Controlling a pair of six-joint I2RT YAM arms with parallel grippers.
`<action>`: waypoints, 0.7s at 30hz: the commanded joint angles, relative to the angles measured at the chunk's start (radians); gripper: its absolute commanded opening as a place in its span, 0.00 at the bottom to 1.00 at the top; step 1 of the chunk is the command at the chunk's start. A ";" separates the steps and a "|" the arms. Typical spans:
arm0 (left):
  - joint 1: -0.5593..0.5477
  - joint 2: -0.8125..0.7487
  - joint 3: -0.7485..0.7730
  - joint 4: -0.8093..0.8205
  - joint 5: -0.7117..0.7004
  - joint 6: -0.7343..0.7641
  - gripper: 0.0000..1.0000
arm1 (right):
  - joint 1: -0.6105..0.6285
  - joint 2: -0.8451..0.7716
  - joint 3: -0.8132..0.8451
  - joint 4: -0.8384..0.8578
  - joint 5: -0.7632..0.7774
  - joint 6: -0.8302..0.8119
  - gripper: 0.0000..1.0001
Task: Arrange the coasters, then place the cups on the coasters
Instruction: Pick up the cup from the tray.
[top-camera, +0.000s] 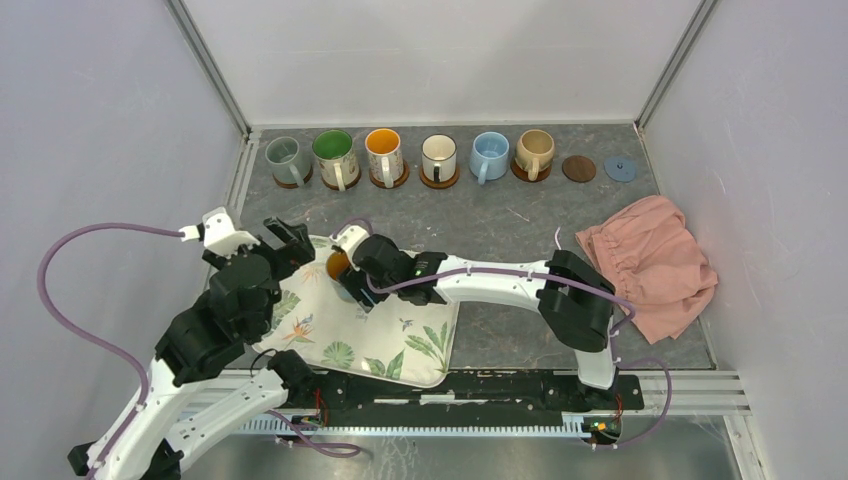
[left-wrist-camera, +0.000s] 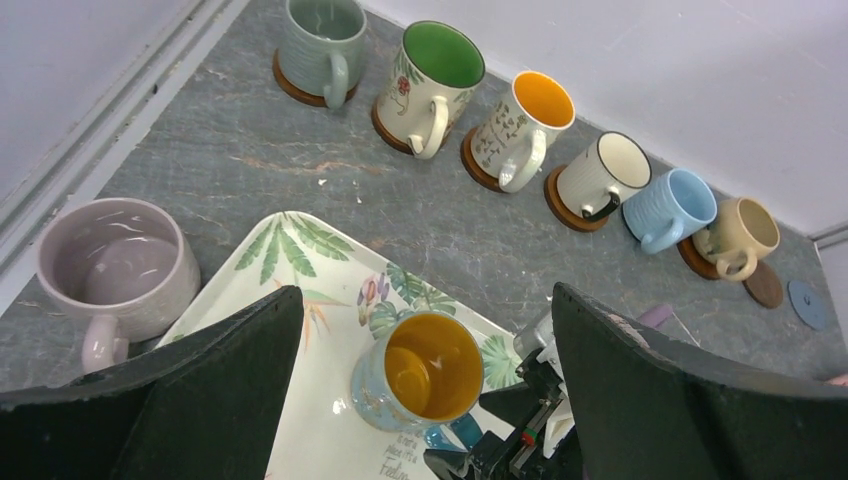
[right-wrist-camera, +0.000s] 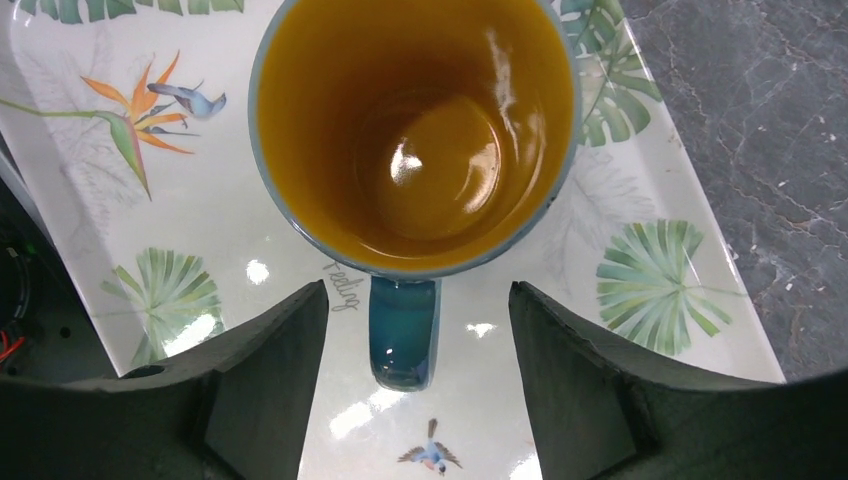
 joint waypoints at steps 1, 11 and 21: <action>-0.003 -0.038 0.025 -0.005 -0.093 -0.016 1.00 | 0.014 0.037 0.069 -0.007 0.016 -0.015 0.72; -0.003 -0.053 0.030 -0.030 -0.105 -0.029 1.00 | 0.020 0.098 0.120 -0.033 0.024 -0.022 0.66; -0.003 -0.051 0.023 -0.028 -0.104 -0.037 1.00 | 0.021 0.130 0.144 -0.040 0.047 -0.031 0.60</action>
